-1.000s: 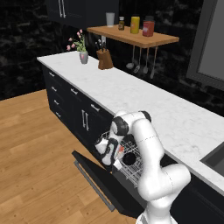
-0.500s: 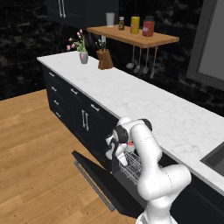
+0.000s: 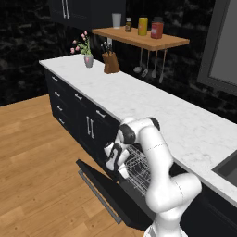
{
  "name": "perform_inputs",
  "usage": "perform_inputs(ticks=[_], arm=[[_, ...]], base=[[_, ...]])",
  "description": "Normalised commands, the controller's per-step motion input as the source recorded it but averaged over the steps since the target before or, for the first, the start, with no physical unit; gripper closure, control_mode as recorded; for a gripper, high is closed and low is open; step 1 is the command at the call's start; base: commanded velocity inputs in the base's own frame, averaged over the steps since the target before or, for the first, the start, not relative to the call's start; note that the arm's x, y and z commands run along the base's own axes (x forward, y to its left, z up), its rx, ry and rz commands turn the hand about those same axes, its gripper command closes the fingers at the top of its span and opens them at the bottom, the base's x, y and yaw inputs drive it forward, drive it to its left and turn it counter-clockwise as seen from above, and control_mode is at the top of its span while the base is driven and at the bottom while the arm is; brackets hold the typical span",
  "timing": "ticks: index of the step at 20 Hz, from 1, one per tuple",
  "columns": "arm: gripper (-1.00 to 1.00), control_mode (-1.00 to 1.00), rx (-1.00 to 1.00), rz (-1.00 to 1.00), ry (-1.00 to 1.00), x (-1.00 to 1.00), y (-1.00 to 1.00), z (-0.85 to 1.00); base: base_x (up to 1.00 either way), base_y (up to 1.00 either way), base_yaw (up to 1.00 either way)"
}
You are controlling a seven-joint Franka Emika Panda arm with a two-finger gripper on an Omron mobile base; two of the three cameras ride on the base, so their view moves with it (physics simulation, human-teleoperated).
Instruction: Pick up the cup and bowl from the counter, place them in the dishwasher, and close the dishwasher door.
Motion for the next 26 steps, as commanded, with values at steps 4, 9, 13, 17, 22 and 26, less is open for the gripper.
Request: perform_inputs(ticks=[4, 9, 13, 17, 22, 26], arm=[[-1.00, -1.00, 0.09, 0.00, -0.30, -0.93, 0.42, 0.99], [-1.00, -1.00, 0.12, 0.00, -0.36, -0.95, 0.46, 1.00], [-1.00, -1.00, 0.11, 0.00, -0.45, -1.00, 0.45, 1.00], [-1.00, -1.00, 0.13, 0.00, -0.41, -1.00, 0.42, 1.00], [-1.00, -1.00, 0.06, -0.01, -0.37, -1.00, 0.78, 0.76], [-1.00, -1.00, 0.06, -0.07, -0.32, -1.00, 0.79, 0.79]], base=[[0.00, 0.00, 0.00], [0.00, 0.00, 0.00], [0.00, 0.00, 0.00], [0.00, 0.00, 0.00], [0.00, 0.00, 0.00], [0.00, 0.00, 0.00]])
